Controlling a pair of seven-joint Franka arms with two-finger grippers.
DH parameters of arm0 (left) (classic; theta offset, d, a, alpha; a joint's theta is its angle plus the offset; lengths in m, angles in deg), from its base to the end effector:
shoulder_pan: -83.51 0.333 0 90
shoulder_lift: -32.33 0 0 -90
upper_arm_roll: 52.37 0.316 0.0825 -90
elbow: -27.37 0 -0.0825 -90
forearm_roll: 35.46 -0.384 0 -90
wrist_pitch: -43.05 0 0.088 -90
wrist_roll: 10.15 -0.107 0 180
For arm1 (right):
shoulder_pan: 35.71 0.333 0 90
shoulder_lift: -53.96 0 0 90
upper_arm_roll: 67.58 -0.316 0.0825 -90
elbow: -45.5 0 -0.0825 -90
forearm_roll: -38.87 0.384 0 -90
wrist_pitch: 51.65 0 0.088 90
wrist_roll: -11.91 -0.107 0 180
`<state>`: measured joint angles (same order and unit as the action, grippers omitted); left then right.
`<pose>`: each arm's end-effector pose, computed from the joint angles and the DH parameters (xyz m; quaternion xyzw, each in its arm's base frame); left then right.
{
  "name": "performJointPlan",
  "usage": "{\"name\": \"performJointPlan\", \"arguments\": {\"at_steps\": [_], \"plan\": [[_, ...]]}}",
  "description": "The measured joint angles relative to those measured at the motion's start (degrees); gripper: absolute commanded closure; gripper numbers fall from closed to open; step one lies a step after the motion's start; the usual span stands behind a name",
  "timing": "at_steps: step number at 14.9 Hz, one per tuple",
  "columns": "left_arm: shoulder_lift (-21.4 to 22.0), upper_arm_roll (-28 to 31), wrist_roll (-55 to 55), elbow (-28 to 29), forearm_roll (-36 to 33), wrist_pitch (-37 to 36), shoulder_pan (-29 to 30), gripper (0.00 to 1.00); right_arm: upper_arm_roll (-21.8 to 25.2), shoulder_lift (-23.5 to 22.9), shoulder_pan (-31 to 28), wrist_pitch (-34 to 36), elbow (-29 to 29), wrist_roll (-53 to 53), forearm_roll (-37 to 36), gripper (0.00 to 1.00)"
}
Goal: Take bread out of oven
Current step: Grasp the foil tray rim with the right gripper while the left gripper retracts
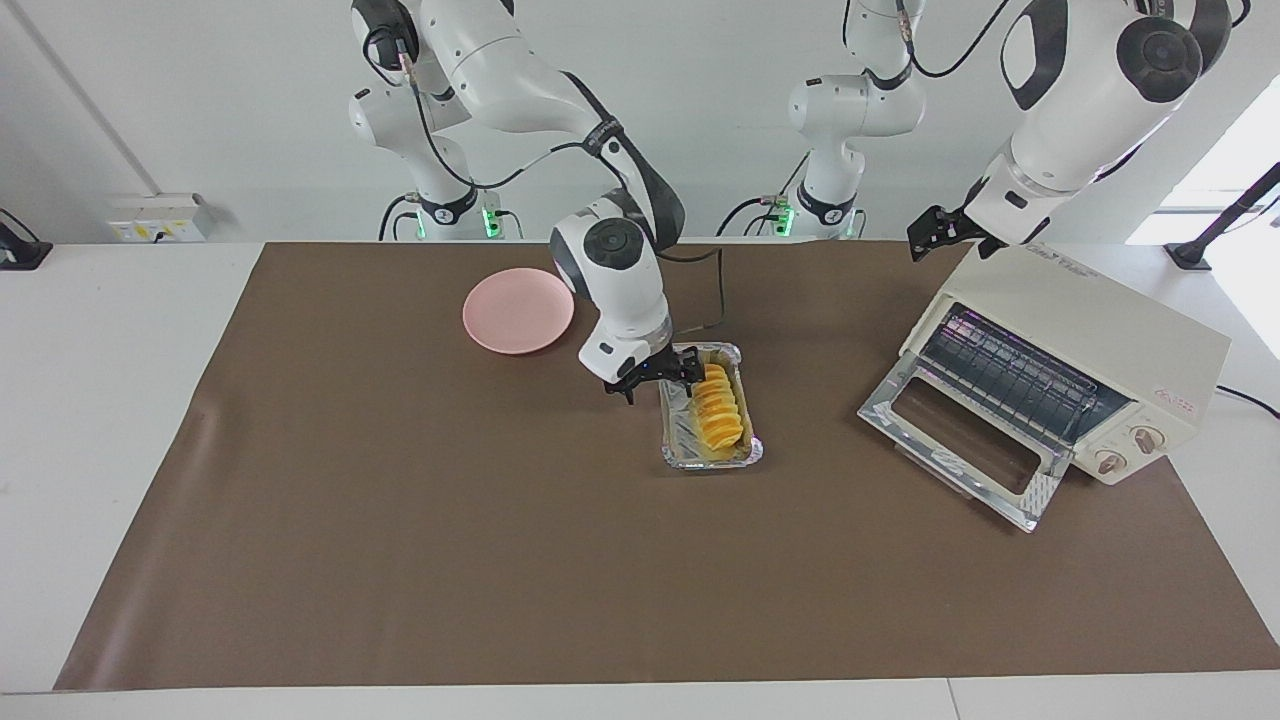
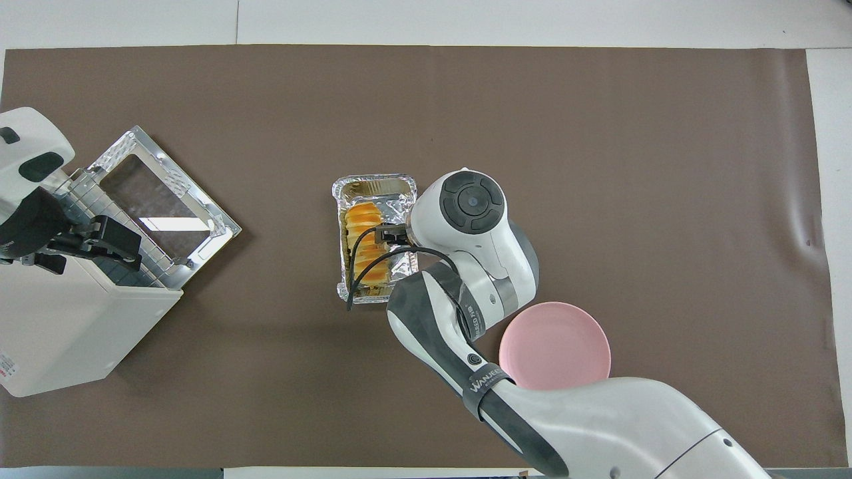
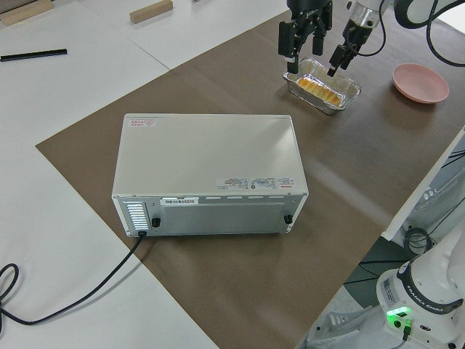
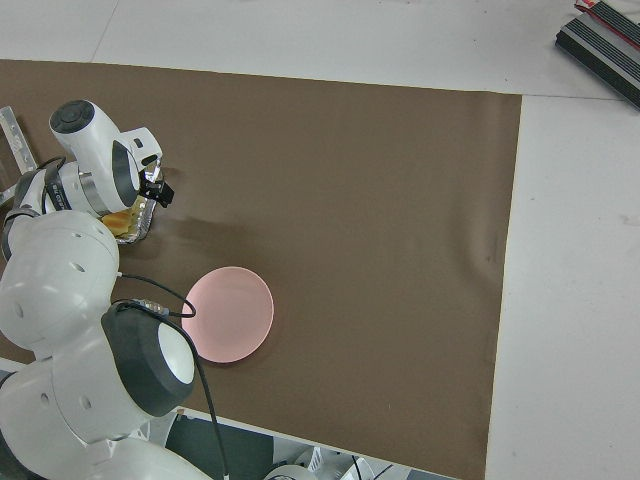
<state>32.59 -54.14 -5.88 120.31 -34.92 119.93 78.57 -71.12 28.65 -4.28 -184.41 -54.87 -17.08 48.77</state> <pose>0.5203 -0.0624 0.5869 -0.9903 0.0215 0.1373 0.0085 0.5498 0.3837 0.3319 -0.9949 0.0064 -0.0098 0.1002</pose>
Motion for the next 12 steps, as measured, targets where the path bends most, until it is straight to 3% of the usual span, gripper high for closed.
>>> {"name": "performJointPlan", "arguments": {"at_steps": [4,8,12], "plan": [[1.6,0.0,0.0,0.0,0.0,0.1,0.0,0.0,0.0,0.0,0.1,-0.1,-1.0,0.0,0.0,0.24],[2.1,0.0,0.0,0.0,0.0,0.1,0.0,0.0,0.0,0.0,1.4,-1.2,-2.3,-1.2,0.0,0.98],[2.1,0.0,0.0,0.1,0.0,0.1,0.0,0.0,0.0,0.0,3.2,-1.4,-2.5,-4.2,-0.3,1.0]]}}
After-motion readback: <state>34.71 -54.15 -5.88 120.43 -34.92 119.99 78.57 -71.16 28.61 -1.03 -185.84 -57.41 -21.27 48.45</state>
